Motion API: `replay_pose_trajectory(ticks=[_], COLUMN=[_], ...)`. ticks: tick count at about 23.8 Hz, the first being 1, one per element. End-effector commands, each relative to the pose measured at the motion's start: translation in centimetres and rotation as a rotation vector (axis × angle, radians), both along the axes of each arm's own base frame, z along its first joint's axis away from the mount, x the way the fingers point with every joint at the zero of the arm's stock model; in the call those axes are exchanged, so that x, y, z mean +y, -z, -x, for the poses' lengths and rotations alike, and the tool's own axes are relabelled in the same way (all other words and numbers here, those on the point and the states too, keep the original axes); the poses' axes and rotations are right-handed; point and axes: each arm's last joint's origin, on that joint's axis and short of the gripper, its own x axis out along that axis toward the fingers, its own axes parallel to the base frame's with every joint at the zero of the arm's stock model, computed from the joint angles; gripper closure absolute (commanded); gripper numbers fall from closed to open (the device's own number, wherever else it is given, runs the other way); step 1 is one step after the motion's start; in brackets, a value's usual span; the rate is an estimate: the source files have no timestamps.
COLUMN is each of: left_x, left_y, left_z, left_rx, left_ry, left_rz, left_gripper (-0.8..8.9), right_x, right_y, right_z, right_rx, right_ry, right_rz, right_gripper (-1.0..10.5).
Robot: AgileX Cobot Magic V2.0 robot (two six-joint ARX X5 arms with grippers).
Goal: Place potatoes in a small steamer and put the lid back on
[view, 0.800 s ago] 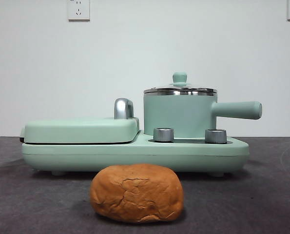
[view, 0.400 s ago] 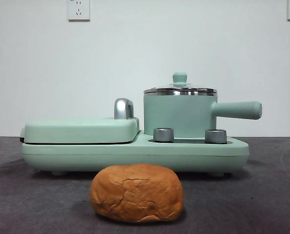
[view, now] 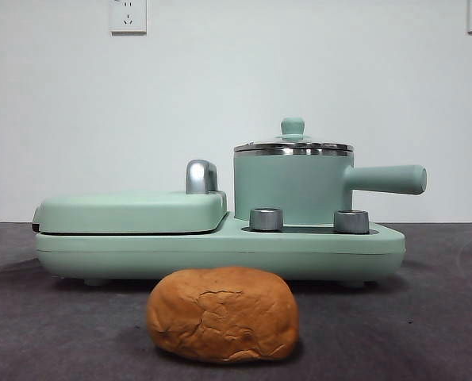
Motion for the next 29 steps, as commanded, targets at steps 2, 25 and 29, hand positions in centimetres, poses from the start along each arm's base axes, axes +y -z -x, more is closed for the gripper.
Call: replay_pose_trajectory(ticks=[2,25,29], left_x=[-0.8,-6.1,-6.1], left_y=[-0.6,2.3,2.3], left_z=[-1.3,-4.1,-4.1], left_rx=[-0.008,-0.05,-0.05], left_ry=[0.059,0.507,0.509], left_rz=[-0.059,-0.432,-0.432], left_gripper=[8.05,8.07,8.07], right_x=[0.3,3.1,3.6], right_y=[0.5,7.3,7.6], right_z=[-1.3,-3.9,-3.5], right_rx=[0.079,0.381,0.33], right_ry=[-0.025,-0.375,-0.439], right_rz=[-0.028,0.525,0.639], right_gripper=[9.3,9.3,9.3])
